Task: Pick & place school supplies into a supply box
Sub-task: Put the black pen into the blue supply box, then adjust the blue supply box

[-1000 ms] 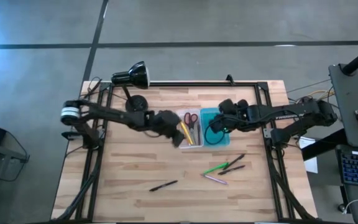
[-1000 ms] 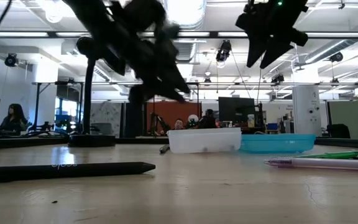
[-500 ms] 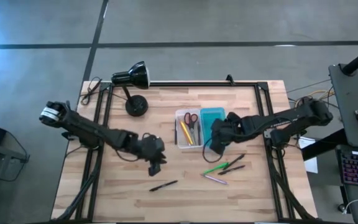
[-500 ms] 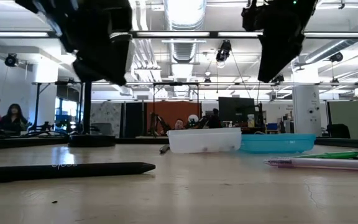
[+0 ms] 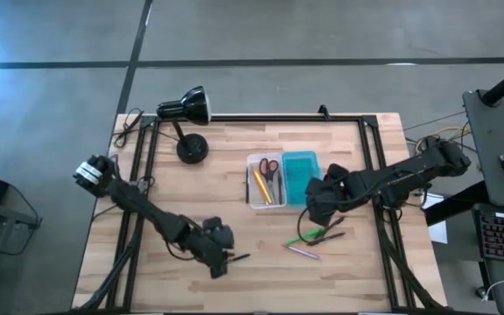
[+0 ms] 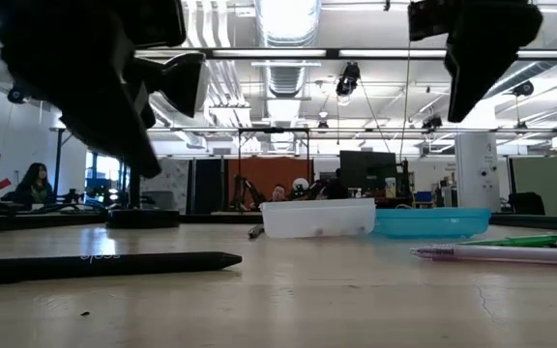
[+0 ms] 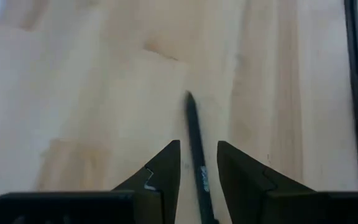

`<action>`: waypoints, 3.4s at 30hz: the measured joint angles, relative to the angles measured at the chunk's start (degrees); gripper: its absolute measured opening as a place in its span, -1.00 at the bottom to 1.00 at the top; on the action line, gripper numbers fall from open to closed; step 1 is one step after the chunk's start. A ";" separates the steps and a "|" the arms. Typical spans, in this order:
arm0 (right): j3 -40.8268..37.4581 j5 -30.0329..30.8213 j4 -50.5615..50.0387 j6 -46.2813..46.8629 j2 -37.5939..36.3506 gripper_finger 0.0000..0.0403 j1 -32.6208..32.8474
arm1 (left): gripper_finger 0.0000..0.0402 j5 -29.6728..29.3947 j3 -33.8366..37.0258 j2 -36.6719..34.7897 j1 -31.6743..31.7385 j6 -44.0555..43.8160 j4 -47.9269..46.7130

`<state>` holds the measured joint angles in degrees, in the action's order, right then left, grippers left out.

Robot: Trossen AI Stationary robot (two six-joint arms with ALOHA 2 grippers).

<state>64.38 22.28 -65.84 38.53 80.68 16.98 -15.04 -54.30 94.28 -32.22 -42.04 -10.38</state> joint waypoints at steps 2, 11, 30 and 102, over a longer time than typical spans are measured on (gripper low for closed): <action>-0.02 -0.05 -1.88 -1.81 -0.45 0.11 0.59 | -0.55 0.00 -2.09 2.51 -1.32 2.20 -0.22; -1.09 5.34 -4.20 -5.75 -4.10 0.11 3.85 | -0.55 -2.45 -14.67 15.05 -2.70 -0.67 -10.77; -8.45 11.91 -0.91 -1.82 -9.72 0.11 4.77 | -0.55 -5.14 -23.96 16.48 -2.00 -17.75 -33.62; -11.30 26.86 -1.47 25.52 -21.98 0.11 4.75 | -0.43 6.11 -16.20 3.04 35.48 -10.52 -10.42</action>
<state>53.08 49.14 -67.30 64.05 58.70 21.74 -8.94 -70.50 97.32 3.25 -52.56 -20.80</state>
